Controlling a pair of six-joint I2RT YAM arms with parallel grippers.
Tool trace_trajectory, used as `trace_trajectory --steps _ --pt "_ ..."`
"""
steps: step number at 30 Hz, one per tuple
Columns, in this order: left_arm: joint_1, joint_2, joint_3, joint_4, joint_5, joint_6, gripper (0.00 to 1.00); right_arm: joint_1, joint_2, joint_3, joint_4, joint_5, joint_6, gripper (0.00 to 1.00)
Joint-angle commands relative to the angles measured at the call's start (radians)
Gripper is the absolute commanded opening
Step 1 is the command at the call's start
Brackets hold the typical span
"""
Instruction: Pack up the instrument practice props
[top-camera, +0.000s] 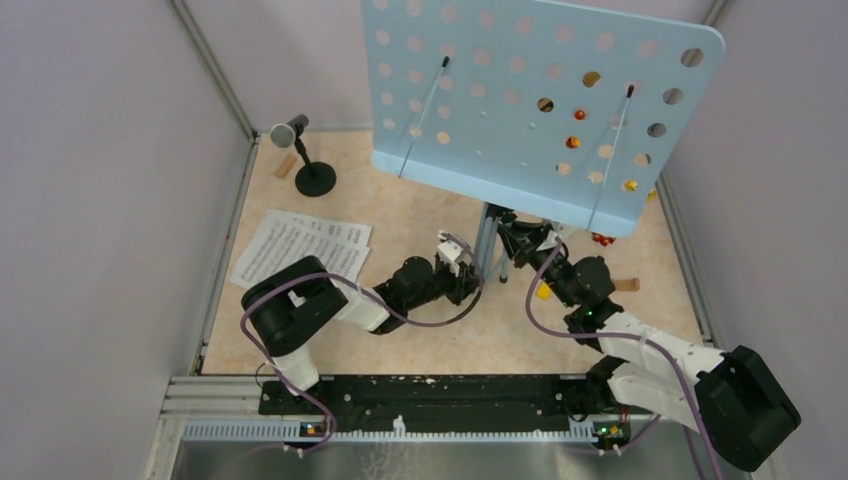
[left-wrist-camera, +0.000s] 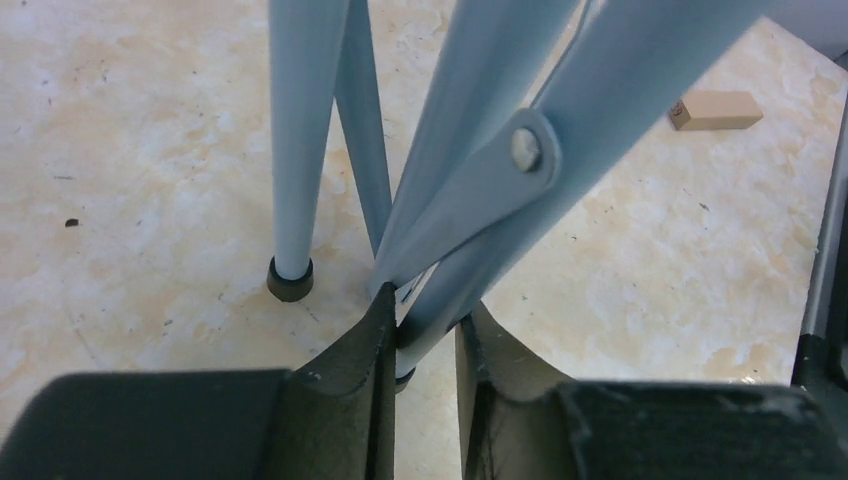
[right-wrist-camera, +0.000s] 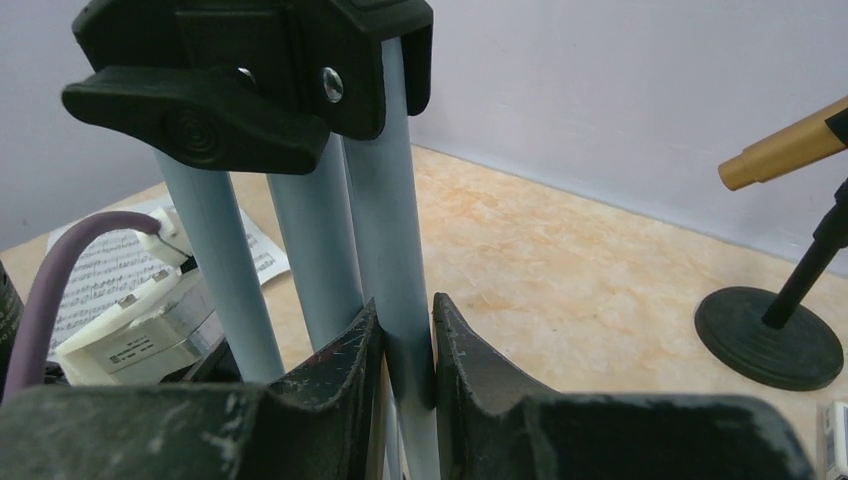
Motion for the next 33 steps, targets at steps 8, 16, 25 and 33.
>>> trace_trajectory --steps 8,16,25,33 --pt "-0.004 -0.003 0.022 0.056 0.044 0.025 0.10 0.021 -0.203 -0.093 -0.164 -0.025 0.070 0.40" --pt "-0.006 -0.003 0.023 0.046 0.047 0.033 0.09 0.020 -0.405 -0.126 -0.299 -0.034 0.063 0.62" --pt "-0.028 -0.002 0.073 -0.060 0.051 0.104 0.07 0.020 -0.364 -0.085 -0.220 -0.099 0.059 0.79" --pt "-0.106 0.027 0.183 -0.276 -0.027 0.263 0.04 -0.005 0.053 0.234 -0.225 -0.145 -0.129 0.87"
